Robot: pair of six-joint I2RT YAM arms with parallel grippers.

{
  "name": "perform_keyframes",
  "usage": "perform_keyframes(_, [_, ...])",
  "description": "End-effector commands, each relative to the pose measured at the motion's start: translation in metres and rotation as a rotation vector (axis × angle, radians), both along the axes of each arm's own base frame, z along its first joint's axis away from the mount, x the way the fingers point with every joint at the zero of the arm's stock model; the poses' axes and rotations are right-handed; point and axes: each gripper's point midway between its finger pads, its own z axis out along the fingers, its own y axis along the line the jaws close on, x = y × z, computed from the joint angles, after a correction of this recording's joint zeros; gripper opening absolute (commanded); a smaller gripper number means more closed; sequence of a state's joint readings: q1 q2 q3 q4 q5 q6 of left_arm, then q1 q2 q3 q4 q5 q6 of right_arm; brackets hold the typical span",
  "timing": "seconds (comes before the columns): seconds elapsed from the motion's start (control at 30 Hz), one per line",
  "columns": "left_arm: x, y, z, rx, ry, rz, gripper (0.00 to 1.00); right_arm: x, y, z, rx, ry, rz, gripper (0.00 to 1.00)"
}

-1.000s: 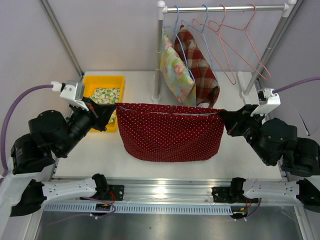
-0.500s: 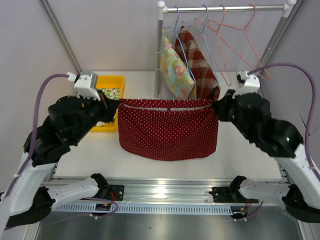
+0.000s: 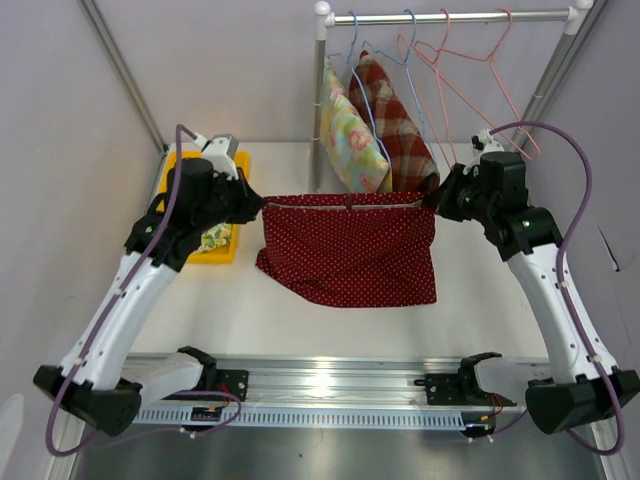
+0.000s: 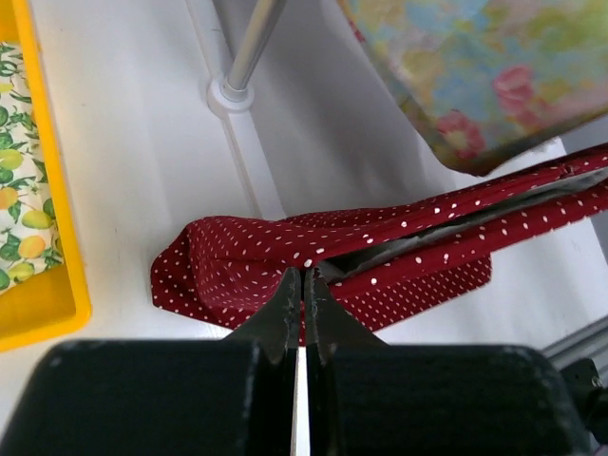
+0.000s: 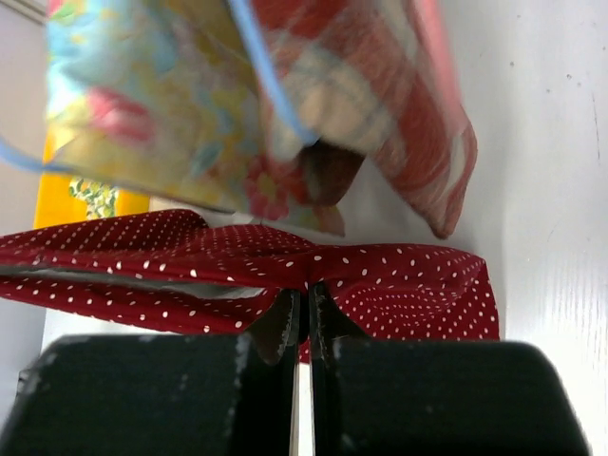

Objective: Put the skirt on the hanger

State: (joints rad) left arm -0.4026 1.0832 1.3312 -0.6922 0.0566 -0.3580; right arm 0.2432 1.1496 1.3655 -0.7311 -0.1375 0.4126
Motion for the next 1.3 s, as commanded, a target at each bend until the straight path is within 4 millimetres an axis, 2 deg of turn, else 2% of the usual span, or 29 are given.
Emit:
perform_keyframes(0.0, [0.037,-0.009,0.008,-0.062,-0.069,-0.022,0.00,0.029,0.001,0.011,0.020,-0.101,0.021,0.00])
perform_keyframes(0.07, [0.048,-0.010,-0.003,-0.062,-0.044,-0.016,0.00,0.032,-0.001,-0.002,0.024,-0.078,0.009,0.00])
perform_keyframes(0.13, [0.056,-0.013,-0.024,-0.063,0.004,-0.008,0.00,0.032,-0.002,-0.011,0.025,-0.065,-0.003,0.00])
perform_keyframes(0.17, [0.056,-0.014,-0.041,-0.060,0.038,-0.007,0.00,0.028,-0.003,-0.030,0.025,-0.024,-0.013,0.00])
perform_keyframes(0.23, [0.058,-0.017,-0.051,-0.079,0.045,-0.010,0.00,0.023,-0.006,-0.045,0.028,-0.007,-0.029,0.00])
perform_keyframes(0.27, [0.052,-0.016,-0.081,-0.077,0.106,0.002,0.00,0.019,-0.006,-0.055,0.042,0.019,-0.042,0.00])
perform_keyframes(0.3, [0.051,-0.017,-0.084,-0.094,0.102,0.002,0.00,0.011,-0.007,-0.083,0.041,0.073,-0.052,0.00])
perform_keyframes(0.37, [0.036,-0.016,-0.121,-0.113,0.177,0.016,0.00,-0.003,-0.007,-0.101,0.082,0.109,-0.076,0.00])
perform_keyframes(0.4, [0.033,-0.016,-0.123,-0.129,0.178,0.019,0.00,-0.015,-0.010,-0.131,0.080,0.168,-0.092,0.00])
perform_keyframes(0.47, [0.015,-0.013,-0.157,-0.153,0.238,0.040,0.00,-0.031,-0.011,-0.148,0.100,0.190,-0.109,0.00])
perform_keyframes(0.5, [0.005,-0.012,-0.177,-0.157,0.280,0.046,0.00,-0.045,-0.010,-0.176,0.113,0.254,-0.128,0.00])
perform_keyframes(0.57, [-0.002,-0.015,-0.184,-0.206,0.284,0.054,0.00,-0.058,-0.011,-0.189,0.139,0.273,-0.146,0.00])
perform_keyframes(0.6, [-0.018,-0.011,-0.215,-0.198,0.346,0.065,0.00,-0.063,-0.010,-0.197,0.152,0.289,-0.158,0.00])
perform_keyframes(0.63, [-0.021,-0.014,-0.218,-0.217,0.346,0.060,0.00,-0.073,-0.013,-0.214,0.144,0.323,-0.170,0.00])
perform_keyframes(0.7, [-0.031,-0.015,-0.230,-0.210,0.369,0.054,0.00,-0.080,-0.012,-0.220,0.156,0.325,-0.165,0.00])
perform_keyframes(0.8, [-0.042,-0.020,-0.239,-0.197,0.387,0.032,0.00,-0.089,-0.009,-0.227,0.167,0.349,-0.158,0.15])
perform_keyframes(0.83, [-0.045,-0.021,-0.239,-0.189,0.388,0.025,0.00,-0.090,-0.008,-0.227,0.169,0.349,-0.155,0.31])
perform_keyframes(0.9, [-0.048,-0.021,-0.240,-0.182,0.395,0.022,0.01,-0.094,-0.008,-0.223,0.164,0.343,-0.147,0.43])
perform_keyframes(0.93, [-0.049,-0.020,-0.236,-0.185,0.381,0.019,0.08,-0.094,-0.008,-0.220,0.164,0.336,-0.145,0.53])
perform_keyframes(1.0, [-0.051,-0.020,-0.231,-0.183,0.377,0.015,0.17,-0.096,-0.010,-0.208,0.158,0.317,-0.143,0.64])
perform_keyframes(1.03, [-0.051,-0.019,-0.224,-0.181,0.356,0.009,0.29,-0.097,-0.011,-0.202,0.159,0.307,-0.142,0.72])
perform_keyframes(1.1, [-0.054,-0.017,-0.218,-0.172,0.350,0.005,0.43,-0.096,-0.013,-0.182,0.155,0.269,-0.146,0.76])
perform_keyframes(1.17, [-0.054,-0.017,-0.207,-0.175,0.326,-0.005,0.48,-0.093,-0.017,-0.165,0.148,0.235,-0.159,0.76])
perform_keyframes(1.2, [-0.052,-0.018,-0.195,-0.179,0.304,-0.014,0.50,-0.092,-0.019,-0.154,0.142,0.210,-0.157,0.76])
perform_keyframes(1.23, [-0.056,-0.016,-0.194,-0.161,0.310,-0.022,0.53,-0.084,-0.020,-0.128,0.150,0.155,-0.160,0.75])
perform_keyframes(1.27, [-0.057,-0.015,-0.186,-0.161,0.291,-0.027,0.54,-0.080,-0.019,-0.114,0.151,0.130,-0.152,0.76])
